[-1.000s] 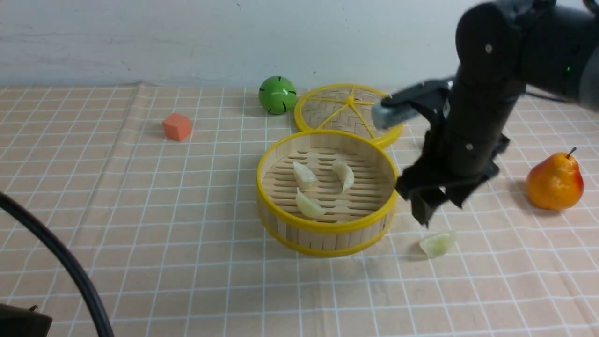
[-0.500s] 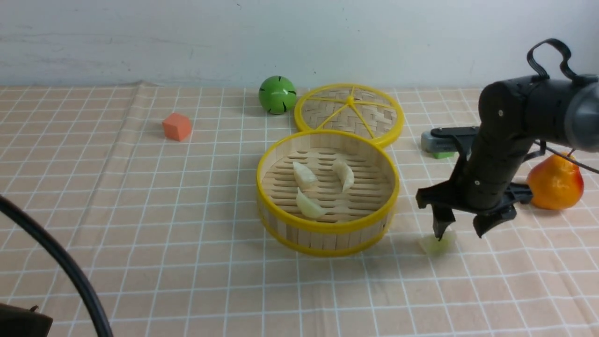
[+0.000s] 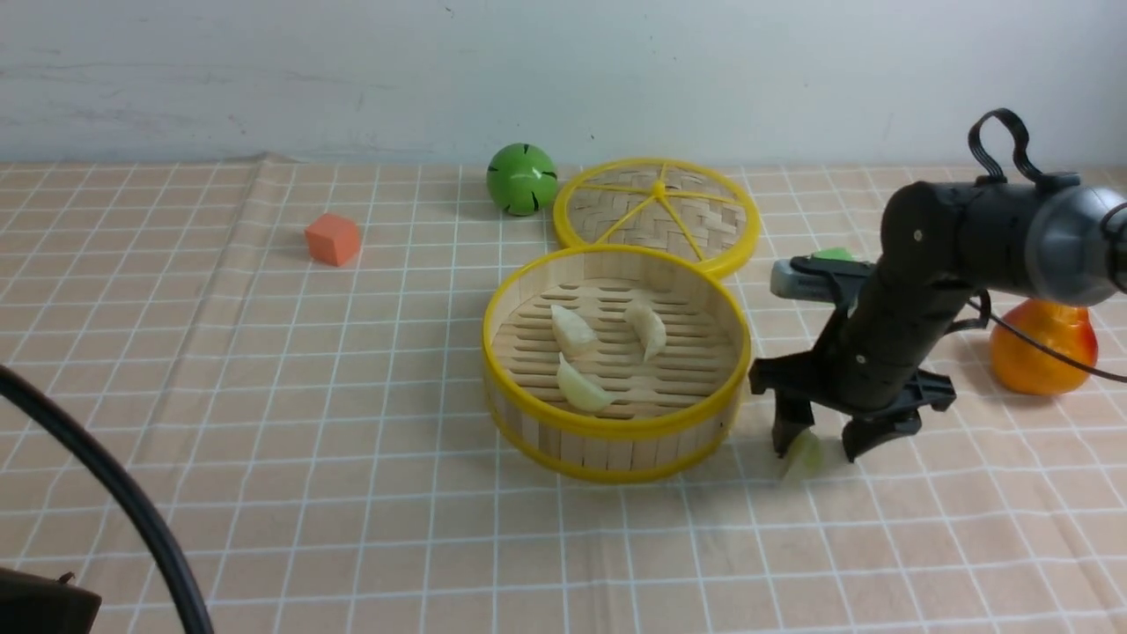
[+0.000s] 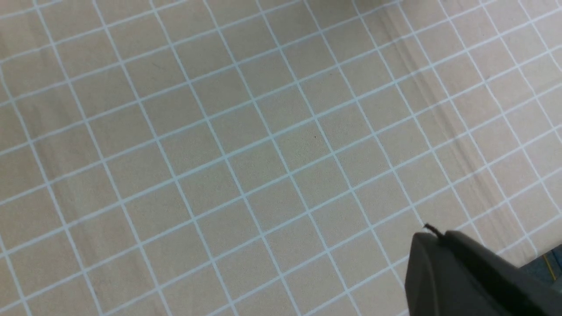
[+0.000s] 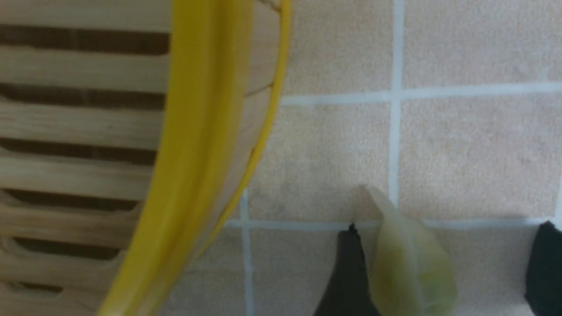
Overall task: Put the dumplings into the steamer on the table with the brown tablecloth.
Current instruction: 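Reach for and grasp a dumpling lying on the table beside the steamer, then place the dumpling in the bamboo steamer basket with the right gripper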
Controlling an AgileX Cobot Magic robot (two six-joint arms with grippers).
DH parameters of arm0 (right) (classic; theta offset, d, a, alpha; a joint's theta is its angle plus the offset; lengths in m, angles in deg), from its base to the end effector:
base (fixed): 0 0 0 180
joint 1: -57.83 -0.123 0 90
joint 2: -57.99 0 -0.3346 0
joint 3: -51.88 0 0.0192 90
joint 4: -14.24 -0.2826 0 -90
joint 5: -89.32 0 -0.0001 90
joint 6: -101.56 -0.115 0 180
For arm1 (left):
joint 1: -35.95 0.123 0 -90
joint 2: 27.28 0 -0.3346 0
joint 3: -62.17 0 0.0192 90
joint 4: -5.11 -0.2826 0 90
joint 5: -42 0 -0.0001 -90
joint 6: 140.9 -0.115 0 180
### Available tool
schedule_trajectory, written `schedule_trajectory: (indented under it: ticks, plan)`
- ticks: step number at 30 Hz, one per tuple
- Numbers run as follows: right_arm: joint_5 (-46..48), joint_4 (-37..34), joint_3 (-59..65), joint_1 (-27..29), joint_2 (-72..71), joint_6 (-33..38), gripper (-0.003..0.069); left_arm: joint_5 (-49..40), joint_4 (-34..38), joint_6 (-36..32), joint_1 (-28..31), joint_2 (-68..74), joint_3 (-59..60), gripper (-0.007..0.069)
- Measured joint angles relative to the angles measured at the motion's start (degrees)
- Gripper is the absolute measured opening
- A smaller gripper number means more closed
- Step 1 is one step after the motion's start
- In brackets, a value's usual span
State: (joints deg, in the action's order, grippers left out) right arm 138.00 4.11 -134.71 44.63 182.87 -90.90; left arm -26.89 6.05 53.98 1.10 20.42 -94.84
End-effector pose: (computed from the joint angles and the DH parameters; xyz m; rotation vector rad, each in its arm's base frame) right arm 0.4597 0.1234 0.1696 0.1305 2.9365 0.2841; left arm 0.0890 -0.0641 0.3944 0.4294 2.4412 -0.4033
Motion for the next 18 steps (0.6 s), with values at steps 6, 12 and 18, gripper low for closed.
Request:
schedule_trajectory:
  ticks: [6, 12, 18]
  plan:
    - [2.7, -0.4, 0.0, 0.0, 0.0, 2.9, 0.0386, 0.2, 0.0, 0.0, 0.0, 0.0, 0.0, -0.0013]
    - [7.6, -1.3, 0.0, 0.0, -0.1, 9.0, 0.0206, 0.4, 0.0, 0.0, 0.0, 0.0, 0.0, -0.0013]
    - [8.8, -0.5, -1.5, -2.4, -4.3, 12.5, 0.0204, 0.4, 0.0, 0.0, 0.0, 0.0, 0.0, -0.0013]
